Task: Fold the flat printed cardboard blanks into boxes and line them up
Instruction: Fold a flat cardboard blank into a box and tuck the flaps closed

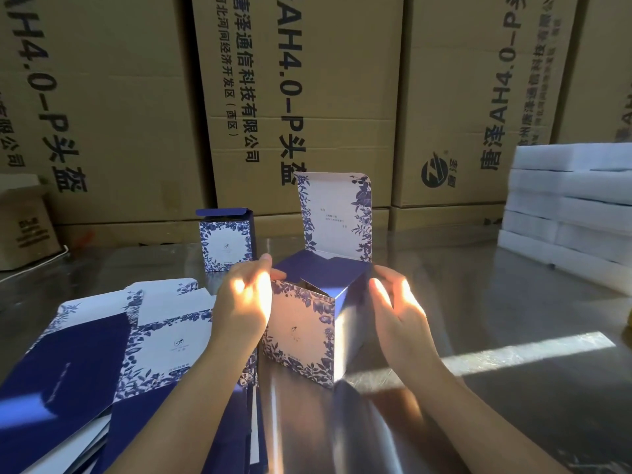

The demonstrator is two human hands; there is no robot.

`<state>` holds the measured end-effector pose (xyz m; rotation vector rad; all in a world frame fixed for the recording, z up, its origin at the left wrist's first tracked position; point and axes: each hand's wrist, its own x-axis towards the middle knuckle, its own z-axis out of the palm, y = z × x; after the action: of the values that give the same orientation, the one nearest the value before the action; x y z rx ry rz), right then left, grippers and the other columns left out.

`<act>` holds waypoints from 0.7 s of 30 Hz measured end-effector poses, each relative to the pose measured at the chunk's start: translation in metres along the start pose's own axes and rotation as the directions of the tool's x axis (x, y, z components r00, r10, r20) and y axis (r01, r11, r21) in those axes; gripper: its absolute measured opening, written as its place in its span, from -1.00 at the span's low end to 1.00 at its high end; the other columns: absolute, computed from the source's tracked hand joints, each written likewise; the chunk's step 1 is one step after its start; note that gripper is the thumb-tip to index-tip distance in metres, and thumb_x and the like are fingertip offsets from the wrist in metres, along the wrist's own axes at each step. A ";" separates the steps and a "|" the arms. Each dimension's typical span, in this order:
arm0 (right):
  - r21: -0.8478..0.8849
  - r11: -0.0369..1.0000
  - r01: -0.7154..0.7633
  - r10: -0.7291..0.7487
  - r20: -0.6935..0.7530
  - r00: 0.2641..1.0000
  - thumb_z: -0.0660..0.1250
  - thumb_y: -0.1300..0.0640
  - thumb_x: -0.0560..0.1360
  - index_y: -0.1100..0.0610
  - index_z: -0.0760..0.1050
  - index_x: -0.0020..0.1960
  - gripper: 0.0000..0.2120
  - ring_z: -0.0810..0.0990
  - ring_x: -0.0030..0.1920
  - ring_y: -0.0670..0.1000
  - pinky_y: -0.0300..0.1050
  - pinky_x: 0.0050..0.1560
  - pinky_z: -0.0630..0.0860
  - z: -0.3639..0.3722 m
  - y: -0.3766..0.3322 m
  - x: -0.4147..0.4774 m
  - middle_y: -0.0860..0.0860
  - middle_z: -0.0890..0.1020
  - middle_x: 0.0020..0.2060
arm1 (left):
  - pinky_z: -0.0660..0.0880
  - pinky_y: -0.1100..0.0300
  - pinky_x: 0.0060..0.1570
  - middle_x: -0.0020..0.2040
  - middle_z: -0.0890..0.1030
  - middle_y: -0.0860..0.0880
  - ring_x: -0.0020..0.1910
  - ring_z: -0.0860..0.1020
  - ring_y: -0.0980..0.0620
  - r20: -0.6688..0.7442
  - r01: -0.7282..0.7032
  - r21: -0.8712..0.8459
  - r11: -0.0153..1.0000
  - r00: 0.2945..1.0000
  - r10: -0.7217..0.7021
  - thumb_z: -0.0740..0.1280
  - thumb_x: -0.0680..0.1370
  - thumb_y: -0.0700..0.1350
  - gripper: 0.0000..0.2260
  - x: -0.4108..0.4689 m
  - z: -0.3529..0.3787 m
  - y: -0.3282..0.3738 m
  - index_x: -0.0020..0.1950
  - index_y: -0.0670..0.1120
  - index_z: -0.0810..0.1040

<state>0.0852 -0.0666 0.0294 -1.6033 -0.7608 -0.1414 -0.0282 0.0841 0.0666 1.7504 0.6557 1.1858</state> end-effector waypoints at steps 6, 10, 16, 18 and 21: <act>0.316 0.918 -0.239 0.235 0.051 0.971 0.21 -0.07 0.57 -0.20 0.46 0.02 -0.92 0.57 -0.02 -0.25 -0.31 -0.07 0.41 -0.002 0.001 0.012 -0.25 0.59 -0.06 | 0.39 0.21 -0.26 -0.20 0.64 -0.08 -0.35 0.53 0.10 0.152 -0.072 -0.077 0.994 0.985 0.083 0.22 0.59 0.00 -0.62 -0.011 0.000 0.010 -0.38 0.00 0.63; 0.525 0.764 -0.374 0.357 0.138 0.924 0.28 -0.07 0.51 -0.05 0.56 0.06 -0.81 0.63 0.01 -0.09 -0.08 0.08 0.48 -0.011 0.003 0.020 -0.14 0.70 -0.08 | 0.39 0.35 -0.38 -0.35 0.60 -0.03 -0.48 0.42 0.19 0.210 -0.036 -0.055 0.998 0.977 0.046 0.27 0.56 -0.01 -0.69 -0.014 0.002 0.014 -0.37 0.02 0.63; 0.617 0.644 -0.451 0.406 0.224 0.886 0.28 -0.12 0.49 -0.03 0.54 0.05 -0.78 0.58 0.19 0.02 0.13 0.36 0.34 -0.012 0.010 0.024 -0.11 0.63 0.07 | 0.47 0.36 -0.12 0.00 0.55 0.16 -0.02 0.52 0.19 0.167 0.099 -0.180 0.979 0.984 -0.069 0.42 0.47 -0.15 -0.80 -0.009 0.004 0.009 -0.06 0.15 0.54; 0.613 0.615 -0.496 0.406 0.293 0.865 0.31 -0.16 0.45 -0.05 0.64 -0.04 -0.76 0.48 0.30 0.21 0.24 0.41 0.23 -0.010 0.007 0.021 0.01 0.65 0.13 | 0.46 0.17 0.07 0.11 0.52 0.09 0.09 0.49 0.09 0.195 0.207 -0.172 0.963 0.966 -0.172 0.45 0.45 -0.14 -0.75 -0.006 0.004 0.007 0.03 0.14 0.50; 0.575 0.621 -0.533 0.395 0.357 0.846 0.37 -0.19 0.33 -0.08 0.70 -0.14 -0.75 0.58 0.18 0.19 0.16 0.34 0.37 -0.008 0.002 0.017 0.16 0.65 0.09 | 0.42 0.17 0.06 0.14 0.54 0.07 0.11 0.50 0.06 0.279 0.339 -0.185 0.922 0.918 -0.282 0.46 0.43 -0.06 -0.67 -0.003 0.003 0.002 0.16 0.12 0.50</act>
<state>0.1021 -0.0673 0.0383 -1.0719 -0.4286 0.6303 -0.0269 0.0796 0.0667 1.4986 0.5948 0.7727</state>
